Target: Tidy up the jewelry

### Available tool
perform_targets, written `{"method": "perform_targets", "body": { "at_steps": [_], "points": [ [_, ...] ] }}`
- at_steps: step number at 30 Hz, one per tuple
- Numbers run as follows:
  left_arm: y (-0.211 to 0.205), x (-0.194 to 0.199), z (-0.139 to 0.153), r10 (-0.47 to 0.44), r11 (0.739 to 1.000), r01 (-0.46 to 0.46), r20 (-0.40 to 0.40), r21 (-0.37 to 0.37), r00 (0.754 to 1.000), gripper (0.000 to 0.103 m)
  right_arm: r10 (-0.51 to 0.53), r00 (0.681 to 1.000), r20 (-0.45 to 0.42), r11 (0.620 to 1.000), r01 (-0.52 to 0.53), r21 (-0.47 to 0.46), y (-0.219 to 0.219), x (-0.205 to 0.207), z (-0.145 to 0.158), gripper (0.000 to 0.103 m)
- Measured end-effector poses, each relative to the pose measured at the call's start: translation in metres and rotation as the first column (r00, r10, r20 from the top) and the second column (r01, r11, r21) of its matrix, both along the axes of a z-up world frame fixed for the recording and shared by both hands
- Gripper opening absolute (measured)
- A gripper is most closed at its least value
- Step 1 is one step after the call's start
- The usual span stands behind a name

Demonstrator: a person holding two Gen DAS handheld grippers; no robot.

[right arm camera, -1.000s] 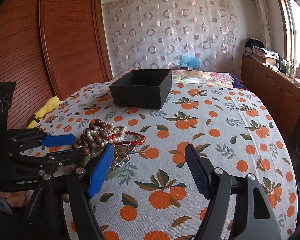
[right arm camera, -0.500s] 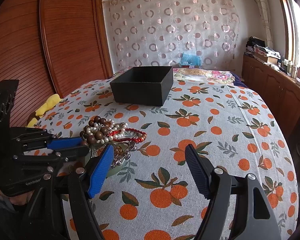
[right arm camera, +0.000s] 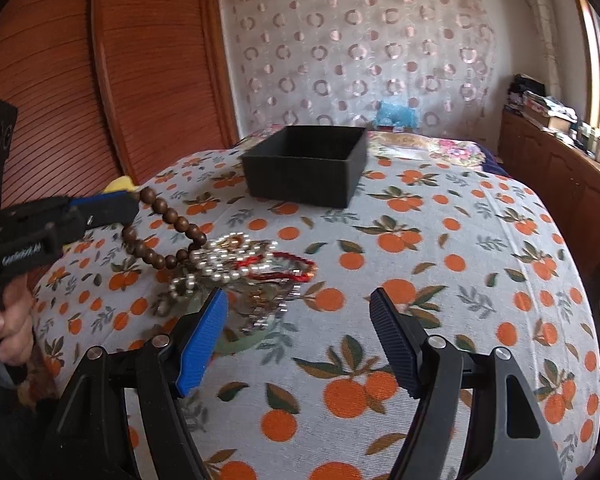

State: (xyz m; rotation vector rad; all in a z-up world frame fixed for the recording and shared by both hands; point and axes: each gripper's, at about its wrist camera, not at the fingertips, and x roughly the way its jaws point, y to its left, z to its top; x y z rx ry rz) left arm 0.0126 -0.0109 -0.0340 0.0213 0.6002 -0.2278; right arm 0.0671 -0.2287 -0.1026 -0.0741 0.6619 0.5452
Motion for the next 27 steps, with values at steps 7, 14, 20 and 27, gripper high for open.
{"method": "perform_targets", "body": {
  "at_steps": [7, 14, 20, 27],
  "points": [
    [0.018, -0.005, 0.001, 0.029, 0.999, -0.029, 0.005, -0.031, 1.0, 0.012, 0.115, 0.992, -0.056, 0.993, -0.114, 0.009, 0.029, 0.002, -0.002, 0.043],
    [0.025, -0.004, -0.01, 0.04, 0.998, -0.041, -0.022, -0.046, 0.999, 0.012, 0.19, 0.976, -0.108, 0.98, -0.196, -0.043, 0.058, 0.006, -0.012, 0.034],
    [0.025, -0.003, -0.015, 0.037, 0.998, -0.039, -0.029, -0.047, 0.999, 0.012, 0.203, 0.97, -0.133, 0.971, -0.217, -0.098, 0.068, 0.01, -0.017, 0.016],
    [0.025, -0.003, -0.015, 0.038, 0.998, -0.039, -0.029, -0.047, 0.999, 0.012, 0.197, 0.975, -0.1, 0.966, -0.211, -0.147, 0.067, 0.007, -0.015, 0.009]
  ]
}}
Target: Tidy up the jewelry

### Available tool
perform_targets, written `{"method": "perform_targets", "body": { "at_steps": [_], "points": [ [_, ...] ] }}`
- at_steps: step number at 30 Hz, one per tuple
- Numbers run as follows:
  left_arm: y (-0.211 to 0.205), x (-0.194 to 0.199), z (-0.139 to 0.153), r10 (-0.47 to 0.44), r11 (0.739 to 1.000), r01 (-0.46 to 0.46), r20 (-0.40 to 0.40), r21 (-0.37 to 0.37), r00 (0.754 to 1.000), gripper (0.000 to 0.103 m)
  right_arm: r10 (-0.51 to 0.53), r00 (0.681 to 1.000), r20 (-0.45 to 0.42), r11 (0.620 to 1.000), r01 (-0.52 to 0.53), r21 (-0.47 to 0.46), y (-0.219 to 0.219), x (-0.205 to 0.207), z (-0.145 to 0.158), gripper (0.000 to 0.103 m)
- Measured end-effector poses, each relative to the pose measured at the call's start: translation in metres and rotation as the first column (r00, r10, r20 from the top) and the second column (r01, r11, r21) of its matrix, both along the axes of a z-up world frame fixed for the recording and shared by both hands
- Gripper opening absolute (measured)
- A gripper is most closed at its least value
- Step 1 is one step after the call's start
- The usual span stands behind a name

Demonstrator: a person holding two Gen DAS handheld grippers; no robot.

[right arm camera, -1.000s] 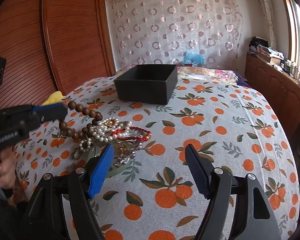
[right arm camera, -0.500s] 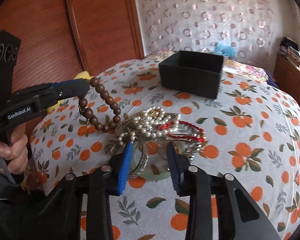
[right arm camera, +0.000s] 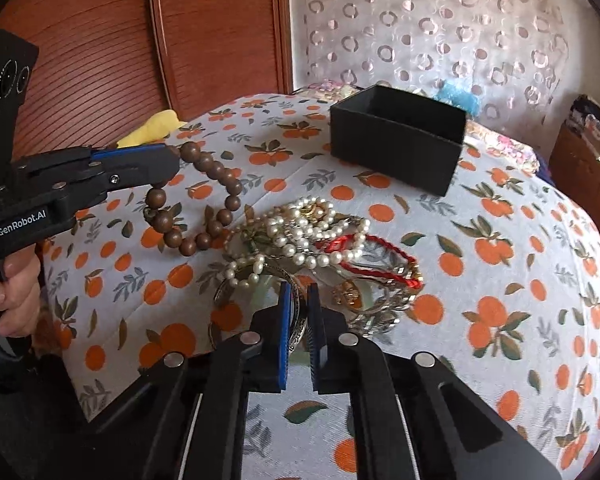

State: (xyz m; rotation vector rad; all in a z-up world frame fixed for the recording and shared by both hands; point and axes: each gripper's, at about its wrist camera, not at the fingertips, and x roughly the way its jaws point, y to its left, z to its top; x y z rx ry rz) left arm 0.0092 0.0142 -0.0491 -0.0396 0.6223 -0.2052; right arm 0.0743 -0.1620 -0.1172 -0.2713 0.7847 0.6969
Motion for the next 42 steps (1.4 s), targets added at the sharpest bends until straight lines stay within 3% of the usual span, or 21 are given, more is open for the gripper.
{"method": "perform_targets", "body": {
  "at_steps": [8, 20, 33, 42],
  "points": [
    [-0.004, 0.001, 0.008, -0.011, 1.0, 0.01, 0.027, 0.012, 1.0, 0.012, -0.059, 0.996, 0.063, 0.998, 0.058, 0.012, -0.027, 0.009, 0.021, 0.008],
    [-0.01, 0.032, 0.054, -0.049, 0.999, 0.048, 0.101, 0.016, 0.994, 0.012, -0.119, 0.983, 0.139, 0.993, 0.117, 0.025, -0.044, 0.063, 0.05, 0.008],
    [-0.014, 0.091, 0.085, -0.056, 0.997, 0.05, 0.113, 0.058, 0.992, 0.012, -0.193, 0.974, 0.122, 0.98, 0.185, 0.068, -0.031, 0.16, 0.062, 0.008],
    [-0.021, 0.128, 0.094, -0.047, 0.995, 0.038, 0.097, 0.095, 0.994, 0.012, -0.203, 0.974, 0.096, 0.976, 0.193, 0.102, -0.014, 0.204, 0.059, 0.009]
  ]
}}
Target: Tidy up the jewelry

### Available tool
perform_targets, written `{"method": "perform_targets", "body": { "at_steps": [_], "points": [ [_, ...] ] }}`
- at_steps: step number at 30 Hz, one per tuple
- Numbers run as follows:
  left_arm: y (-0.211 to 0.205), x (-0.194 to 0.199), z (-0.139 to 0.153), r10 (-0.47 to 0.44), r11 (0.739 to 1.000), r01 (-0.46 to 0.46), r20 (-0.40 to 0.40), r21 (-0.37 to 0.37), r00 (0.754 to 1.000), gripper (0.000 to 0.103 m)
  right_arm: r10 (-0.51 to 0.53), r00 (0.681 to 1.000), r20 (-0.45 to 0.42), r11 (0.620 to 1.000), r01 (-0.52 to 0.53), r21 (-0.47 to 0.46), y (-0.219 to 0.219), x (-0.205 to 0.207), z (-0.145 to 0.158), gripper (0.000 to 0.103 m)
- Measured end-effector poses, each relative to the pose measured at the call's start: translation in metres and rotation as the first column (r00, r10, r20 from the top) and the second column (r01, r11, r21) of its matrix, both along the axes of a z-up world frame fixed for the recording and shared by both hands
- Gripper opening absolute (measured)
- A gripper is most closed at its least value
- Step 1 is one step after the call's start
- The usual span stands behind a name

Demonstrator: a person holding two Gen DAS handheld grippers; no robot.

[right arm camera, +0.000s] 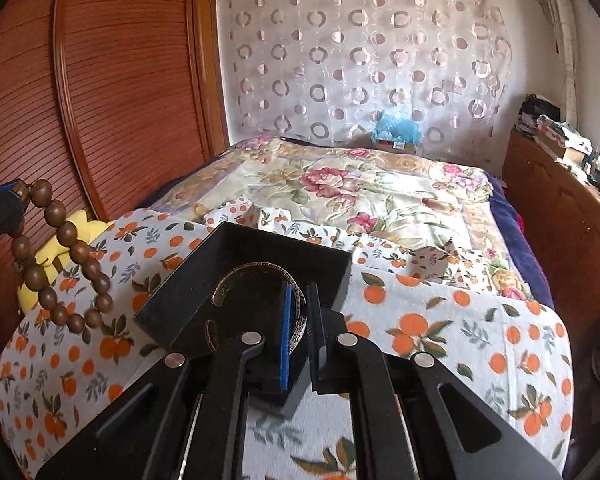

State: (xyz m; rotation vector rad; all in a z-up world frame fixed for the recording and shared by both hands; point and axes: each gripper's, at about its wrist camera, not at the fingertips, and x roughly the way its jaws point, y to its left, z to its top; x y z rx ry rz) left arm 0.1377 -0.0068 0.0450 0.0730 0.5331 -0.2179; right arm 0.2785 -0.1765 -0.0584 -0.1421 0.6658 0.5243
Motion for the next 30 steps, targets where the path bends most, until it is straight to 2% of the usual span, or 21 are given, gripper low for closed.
{"method": "perform_targets", "body": {
  "at_steps": [4, 11, 23, 26, 30],
  "points": [
    [-0.004, 0.017, -0.003, 0.006, 1.0, -0.006, -0.019, 0.002, 1.0, 0.012, 0.043, 0.997, -0.066, 0.999, -0.042, 0.015, 0.007, 0.012, -0.01, 0.014],
    [-0.017, 0.035, -0.012, 0.006, 1.0, -0.006, -0.034, 0.024, 0.999, 0.012, 0.027, 0.998, -0.055, 0.999, -0.026, 0.024, -0.01, 0.002, -0.008, 0.015],
    [-0.028, 0.065, -0.027, 0.025, 0.999, -0.023, -0.081, 0.031, 0.996, 0.013, 0.046, 0.999, -0.009, 0.998, -0.046, 0.045, -0.045, -0.053, -0.004, 0.015],
    [-0.023, 0.062, -0.033, 0.031, 0.999, -0.029, -0.093, 0.022, 0.995, 0.013, 0.052, 0.999, -0.003, 0.997, -0.052, 0.052, -0.051, -0.066, -0.005, 0.016],
    [-0.021, 0.044, -0.041, 0.028, 0.999, -0.025, -0.105, 0.028, 0.994, 0.02, 0.058, 0.998, 0.002, 0.996, -0.058, 0.062, -0.054, -0.086, -0.007, 0.019]
  ]
}}
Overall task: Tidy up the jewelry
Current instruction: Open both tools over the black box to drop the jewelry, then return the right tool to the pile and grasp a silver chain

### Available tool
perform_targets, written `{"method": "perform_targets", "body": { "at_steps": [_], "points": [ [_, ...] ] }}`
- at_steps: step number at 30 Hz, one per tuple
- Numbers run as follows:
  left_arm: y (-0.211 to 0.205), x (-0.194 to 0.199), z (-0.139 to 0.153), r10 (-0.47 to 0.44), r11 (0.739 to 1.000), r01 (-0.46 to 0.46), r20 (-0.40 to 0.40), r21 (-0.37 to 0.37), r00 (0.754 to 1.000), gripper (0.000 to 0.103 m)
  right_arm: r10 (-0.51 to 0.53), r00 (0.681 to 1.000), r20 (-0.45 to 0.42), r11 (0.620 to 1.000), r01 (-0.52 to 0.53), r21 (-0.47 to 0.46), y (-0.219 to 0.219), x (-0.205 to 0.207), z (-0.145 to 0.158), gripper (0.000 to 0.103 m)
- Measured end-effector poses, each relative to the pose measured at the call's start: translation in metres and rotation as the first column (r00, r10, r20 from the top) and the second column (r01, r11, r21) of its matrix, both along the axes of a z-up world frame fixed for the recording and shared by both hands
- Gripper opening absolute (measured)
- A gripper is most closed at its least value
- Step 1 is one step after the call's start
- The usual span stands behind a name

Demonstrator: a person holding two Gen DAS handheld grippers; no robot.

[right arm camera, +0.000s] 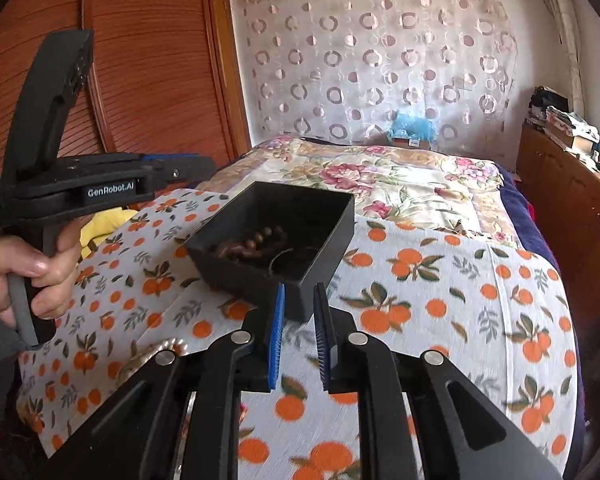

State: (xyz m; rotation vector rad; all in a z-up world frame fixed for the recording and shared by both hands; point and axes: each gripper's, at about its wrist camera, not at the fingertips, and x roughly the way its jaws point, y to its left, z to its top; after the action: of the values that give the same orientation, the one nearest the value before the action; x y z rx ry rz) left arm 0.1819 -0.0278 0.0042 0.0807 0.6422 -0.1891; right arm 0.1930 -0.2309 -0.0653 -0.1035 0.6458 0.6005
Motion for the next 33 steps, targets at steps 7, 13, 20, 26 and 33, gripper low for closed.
{"method": "perform_targets", "body": {
  "at_steps": [7, 13, 20, 26, 33],
  "points": [
    [0.016, -0.051, -0.014, -0.016, 0.999, 0.015, -0.02, -0.04, 1.0, 0.021, 0.015, 1.0, -0.002, 1.0, -0.015, 0.015, -0.001, -0.033, -0.006, 0.027],
    [0.028, -0.089, -0.029, -0.019, 0.998, 0.017, -0.036, -0.053, 0.999, 0.025, 0.016, 1.0, -0.014, 1.0, -0.016, -0.006, -0.001, -0.056, -0.016, 0.035],
    [0.032, -0.116, -0.042, -0.017, 0.997, 0.014, -0.047, -0.072, 0.999, 0.028, 0.027, 0.998, -0.05, 1.0, -0.027, -0.014, 0.0, -0.071, -0.027, 0.035],
    [0.032, -0.13, -0.054, -0.021, 0.997, 0.016, -0.066, -0.074, 0.998, 0.029, 0.036, 0.996, -0.083, 0.999, -0.038, -0.018, 0.003, -0.08, -0.035, 0.035],
    [0.025, -0.136, -0.063, -0.039, 0.996, 0.032, -0.085, -0.084, 0.996, 0.029, 0.06, 0.989, -0.136, 0.997, -0.065, -0.034, 0.011, -0.085, -0.047, 0.057]
  ]
}}
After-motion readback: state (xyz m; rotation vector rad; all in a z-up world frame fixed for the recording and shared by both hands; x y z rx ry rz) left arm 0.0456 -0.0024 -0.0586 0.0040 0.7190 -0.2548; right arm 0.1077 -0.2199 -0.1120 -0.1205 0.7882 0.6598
